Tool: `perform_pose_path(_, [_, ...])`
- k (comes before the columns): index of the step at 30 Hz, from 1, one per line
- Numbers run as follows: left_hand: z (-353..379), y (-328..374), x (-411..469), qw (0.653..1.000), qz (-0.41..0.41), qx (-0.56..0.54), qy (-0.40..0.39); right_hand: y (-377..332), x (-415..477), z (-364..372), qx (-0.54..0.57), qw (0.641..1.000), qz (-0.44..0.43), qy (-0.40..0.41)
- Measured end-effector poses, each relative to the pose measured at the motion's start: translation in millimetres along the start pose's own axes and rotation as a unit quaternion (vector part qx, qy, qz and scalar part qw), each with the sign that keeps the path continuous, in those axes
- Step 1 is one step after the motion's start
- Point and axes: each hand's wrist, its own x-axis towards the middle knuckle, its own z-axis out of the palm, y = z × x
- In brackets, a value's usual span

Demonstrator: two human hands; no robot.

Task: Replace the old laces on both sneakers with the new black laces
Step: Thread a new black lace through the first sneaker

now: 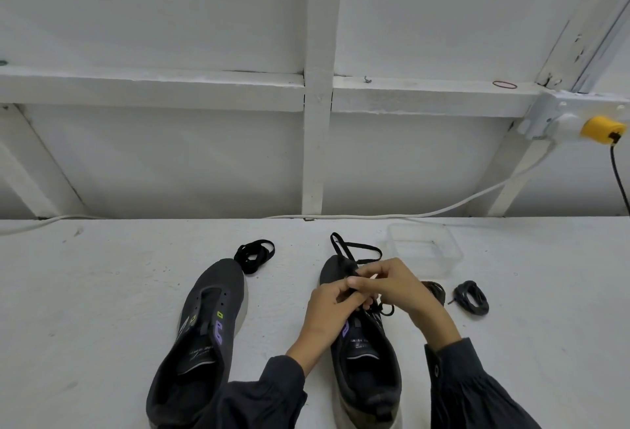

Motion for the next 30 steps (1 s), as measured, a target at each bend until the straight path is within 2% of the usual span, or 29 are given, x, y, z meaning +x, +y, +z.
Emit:
perform_pose_path(4, [1.2,-3.1,-1.2,1.000,-0.001,0.017,0.005,4.6,3.6,9.2,0.086,0.992,-0.004,0.097])
perform_pose_path(6, [2.3,-4.4,-0.5,1.000,-0.004,0.024,0.006,5.8,5.7,11.4,0.091,0.985,-0.001,0.144])
perform_pose_path(11, [2.3,-3.1,0.1,1.000,-0.001,-0.022,-0.002,-13.3,8.1,7.0,0.081,0.980,-0.033,0.177])
perform_pose_path(17, [2.3,-3.4,-2.0,1.000,0.003,-0.028,0.006,-55.1,20.5,-14.6,0.168,0.955,-0.117,0.213])
perform_pose_path(22, [-2.2,1.2,-0.1,0.999,0.009,-0.034,-0.001,-52.7,27.6,-10.7,0.206,0.954,-0.101,0.191])
perform_pose_path(26, [-10.0,-3.1,0.2,0.996,0.073,-0.022,0.041,-48.1,23.1,-13.8,0.202,0.959,-0.093,0.178])
perform_pose_path(30, [-8.4,-9.9,-0.5,0.998,0.043,0.049,-0.011,-51.7,20.3,-11.3,0.192,0.966,-0.087,0.151])
